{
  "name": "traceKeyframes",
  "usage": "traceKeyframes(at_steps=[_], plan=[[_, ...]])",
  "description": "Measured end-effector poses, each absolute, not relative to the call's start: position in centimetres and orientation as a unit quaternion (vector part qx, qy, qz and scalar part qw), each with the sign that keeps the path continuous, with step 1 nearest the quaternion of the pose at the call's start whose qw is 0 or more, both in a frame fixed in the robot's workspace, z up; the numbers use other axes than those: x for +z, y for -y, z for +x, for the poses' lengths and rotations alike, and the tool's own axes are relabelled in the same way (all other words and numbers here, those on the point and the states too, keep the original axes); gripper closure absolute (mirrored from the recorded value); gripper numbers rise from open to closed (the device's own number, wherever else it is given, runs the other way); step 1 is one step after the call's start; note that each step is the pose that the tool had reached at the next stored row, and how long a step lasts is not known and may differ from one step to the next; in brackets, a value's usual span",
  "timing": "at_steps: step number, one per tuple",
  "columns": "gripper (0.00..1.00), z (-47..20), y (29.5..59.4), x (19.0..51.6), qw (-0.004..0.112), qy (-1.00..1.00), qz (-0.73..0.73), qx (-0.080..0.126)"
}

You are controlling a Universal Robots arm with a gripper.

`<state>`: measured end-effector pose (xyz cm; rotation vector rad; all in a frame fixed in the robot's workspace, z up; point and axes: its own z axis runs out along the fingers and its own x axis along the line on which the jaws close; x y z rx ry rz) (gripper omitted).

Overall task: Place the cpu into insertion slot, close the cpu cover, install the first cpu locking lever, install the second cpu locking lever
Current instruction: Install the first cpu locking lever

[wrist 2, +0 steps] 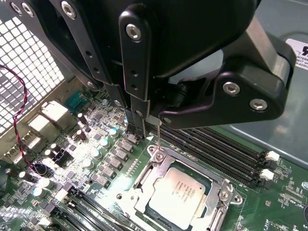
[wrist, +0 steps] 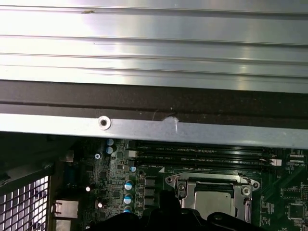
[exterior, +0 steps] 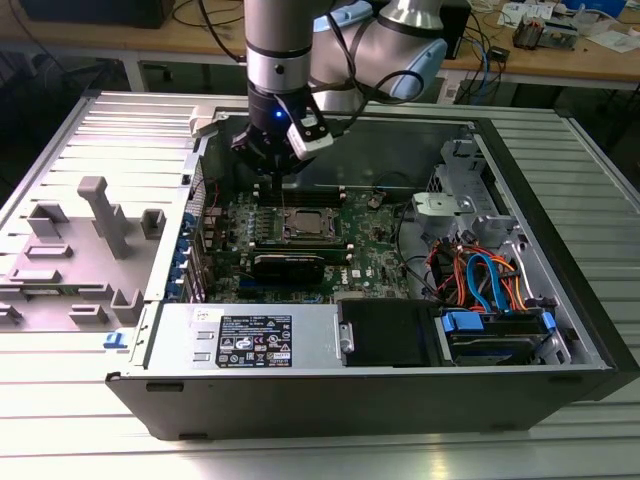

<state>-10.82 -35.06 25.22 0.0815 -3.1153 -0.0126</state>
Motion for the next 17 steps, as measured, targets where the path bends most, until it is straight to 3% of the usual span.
traceKeyframes(at_steps=[17], plan=[[0.89, -9.7, 34.5, 25.2, 0.012, 1.0, 0.026, -0.004]])
